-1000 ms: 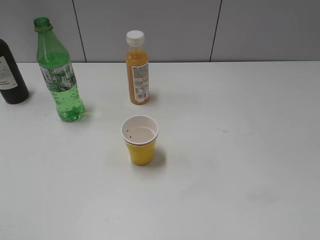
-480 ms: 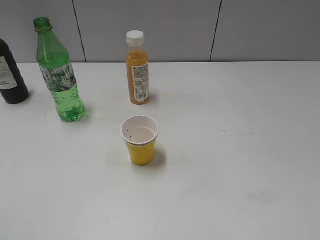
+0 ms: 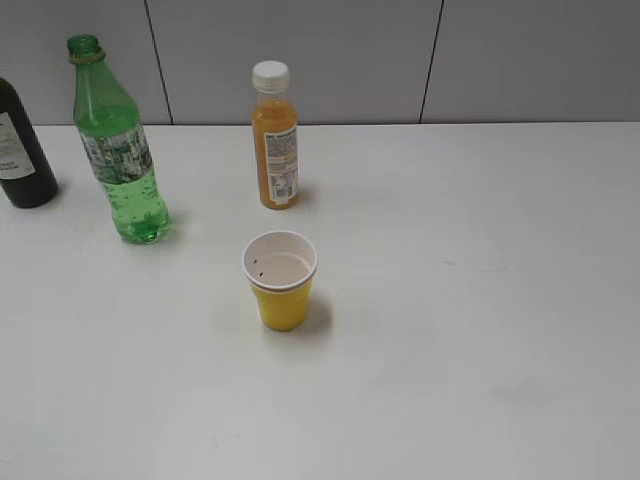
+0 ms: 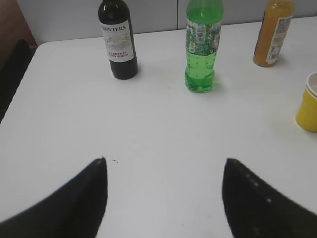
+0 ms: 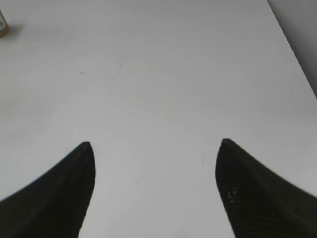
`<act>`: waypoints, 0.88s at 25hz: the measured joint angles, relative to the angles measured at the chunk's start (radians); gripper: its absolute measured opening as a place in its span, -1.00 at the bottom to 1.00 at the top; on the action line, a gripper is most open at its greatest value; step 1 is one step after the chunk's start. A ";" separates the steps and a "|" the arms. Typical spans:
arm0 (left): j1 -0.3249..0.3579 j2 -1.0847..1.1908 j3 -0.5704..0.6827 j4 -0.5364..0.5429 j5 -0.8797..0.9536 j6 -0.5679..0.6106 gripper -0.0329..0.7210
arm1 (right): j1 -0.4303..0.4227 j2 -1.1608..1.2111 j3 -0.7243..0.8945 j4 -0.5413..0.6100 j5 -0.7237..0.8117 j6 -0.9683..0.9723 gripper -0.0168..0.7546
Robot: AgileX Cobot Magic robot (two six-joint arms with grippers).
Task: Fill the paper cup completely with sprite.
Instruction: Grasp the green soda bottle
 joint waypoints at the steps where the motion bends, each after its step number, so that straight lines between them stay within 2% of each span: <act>1: 0.000 0.000 0.000 0.000 0.000 0.000 0.55 | 0.000 0.000 0.000 0.000 0.000 0.000 0.56; 22: 0.000 0.035 -0.015 0.044 -0.045 0.000 0.61 | 0.000 0.000 0.000 0.000 0.001 0.001 0.56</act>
